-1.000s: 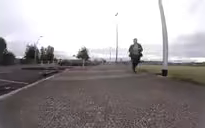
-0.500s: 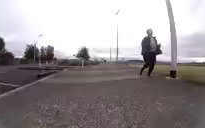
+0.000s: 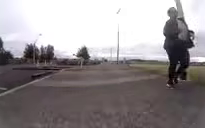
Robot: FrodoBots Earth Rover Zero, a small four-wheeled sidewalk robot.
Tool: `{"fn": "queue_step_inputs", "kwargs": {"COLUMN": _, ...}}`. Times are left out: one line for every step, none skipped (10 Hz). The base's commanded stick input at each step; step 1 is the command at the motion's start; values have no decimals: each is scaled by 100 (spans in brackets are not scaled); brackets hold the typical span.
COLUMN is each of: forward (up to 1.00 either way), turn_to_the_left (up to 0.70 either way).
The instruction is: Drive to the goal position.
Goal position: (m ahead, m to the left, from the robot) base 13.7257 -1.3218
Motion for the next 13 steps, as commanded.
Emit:
{"fn": "queue_step_inputs", "kwargs": {"forward": 100, "turn_to_the_left": 0}}
{"fn": "queue_step_inputs", "kwargs": {"forward": 100, "turn_to_the_left": 0}}
{"fn": "queue_step_inputs", "kwargs": {"forward": 100, "turn_to_the_left": -40}}
{"fn": "queue_step_inputs", "kwargs": {"forward": 100, "turn_to_the_left": -40}}
{"fn": "queue_step_inputs", "kwargs": {"forward": 100, "turn_to_the_left": -40}}
{"fn": "queue_step_inputs", "kwargs": {"forward": 100, "turn_to_the_left": -40}}
{"fn": "queue_step_inputs", "kwargs": {"forward": 100, "turn_to_the_left": -40}}
{"fn": "queue_step_inputs", "kwargs": {"forward": 100, "turn_to_the_left": -40}}
{"fn": "queue_step_inputs", "kwargs": {"forward": 100, "turn_to_the_left": 0}}
{"fn": "queue_step_inputs", "kwargs": {"forward": 100, "turn_to_the_left": 0}}
{"fn": "queue_step_inputs", "kwargs": {"forward": 100, "turn_to_the_left": 0}}
{"fn": "queue_step_inputs", "kwargs": {"forward": 100, "turn_to_the_left": 0}}
{"fn": "queue_step_inputs", "kwargs": {"forward": 100, "turn_to_the_left": 0}}
